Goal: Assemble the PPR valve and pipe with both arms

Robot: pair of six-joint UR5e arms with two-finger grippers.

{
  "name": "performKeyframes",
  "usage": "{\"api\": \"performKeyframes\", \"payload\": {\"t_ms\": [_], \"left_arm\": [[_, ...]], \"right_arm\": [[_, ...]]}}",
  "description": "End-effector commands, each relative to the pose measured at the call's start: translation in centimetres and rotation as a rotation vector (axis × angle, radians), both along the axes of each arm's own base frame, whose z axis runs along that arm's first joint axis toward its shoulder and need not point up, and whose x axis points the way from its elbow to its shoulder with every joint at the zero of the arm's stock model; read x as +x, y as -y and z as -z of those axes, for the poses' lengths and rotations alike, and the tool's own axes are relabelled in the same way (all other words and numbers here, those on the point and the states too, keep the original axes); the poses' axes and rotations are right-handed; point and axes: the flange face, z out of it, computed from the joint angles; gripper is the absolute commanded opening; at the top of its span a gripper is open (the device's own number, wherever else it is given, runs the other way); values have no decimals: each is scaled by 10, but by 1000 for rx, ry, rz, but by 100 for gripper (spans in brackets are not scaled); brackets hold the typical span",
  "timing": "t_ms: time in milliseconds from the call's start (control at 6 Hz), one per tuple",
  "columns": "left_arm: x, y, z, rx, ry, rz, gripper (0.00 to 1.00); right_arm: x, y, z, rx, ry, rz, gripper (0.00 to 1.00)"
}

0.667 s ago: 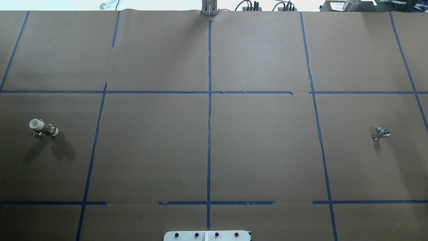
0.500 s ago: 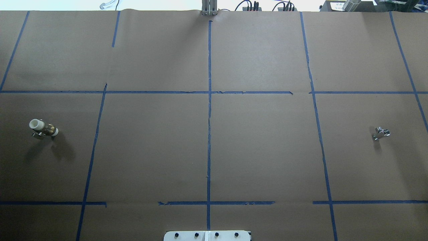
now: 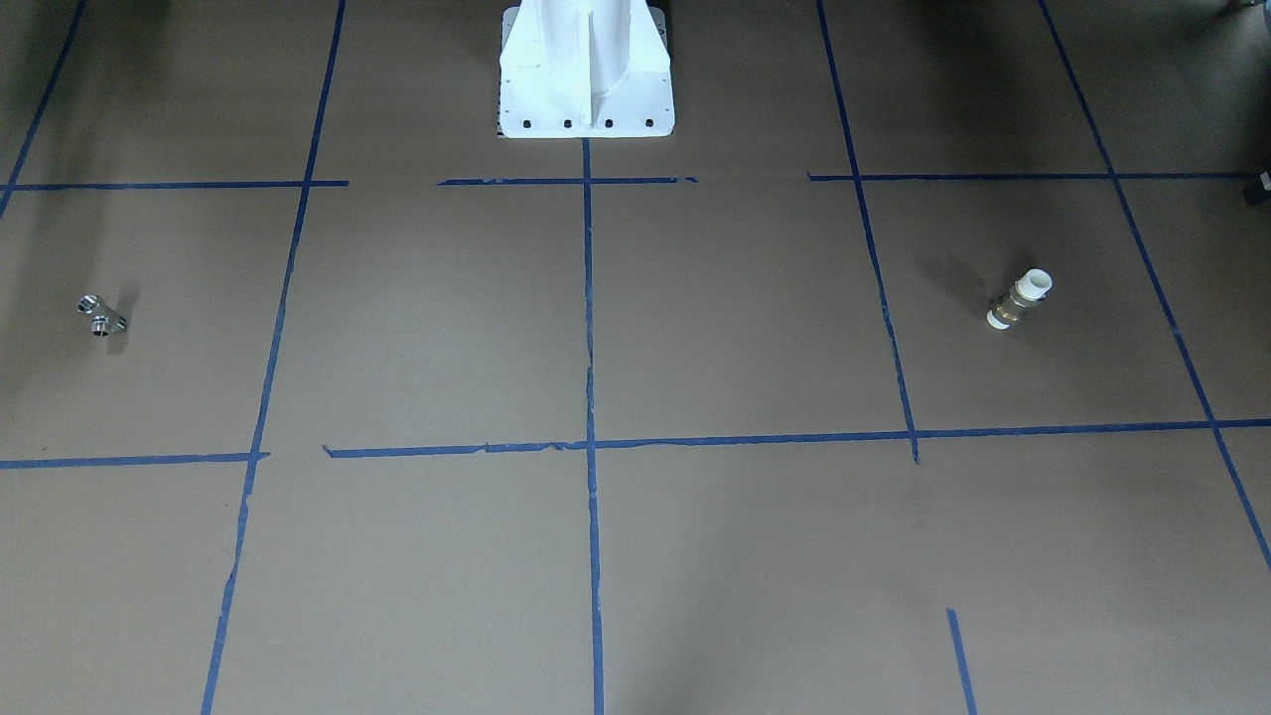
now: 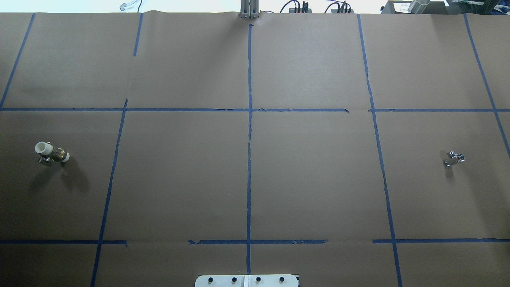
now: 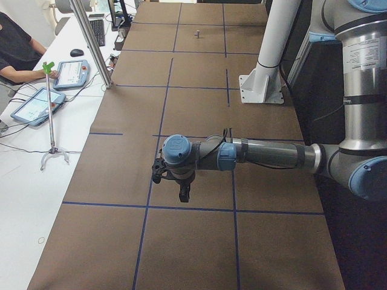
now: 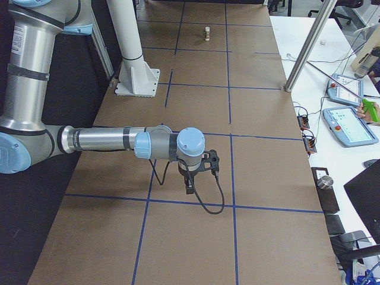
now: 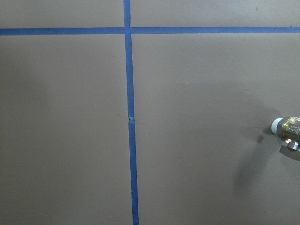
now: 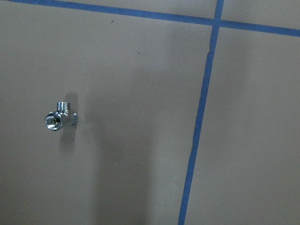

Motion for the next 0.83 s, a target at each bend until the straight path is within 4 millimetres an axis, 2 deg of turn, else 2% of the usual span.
{"api": "performKeyframes", "payload": {"t_ms": [0,333,667], "left_arm": [[0,-4,-4,-7,-3,1,100],[5,-1,11,49,-12,-8,100],[37,10,25,123,-24,-65,100]], "right_arm": [[0,0,1,8,1,5,100],[0,3,3,48,0,9,100],[0,-5,1,89,3,2,100]]}}
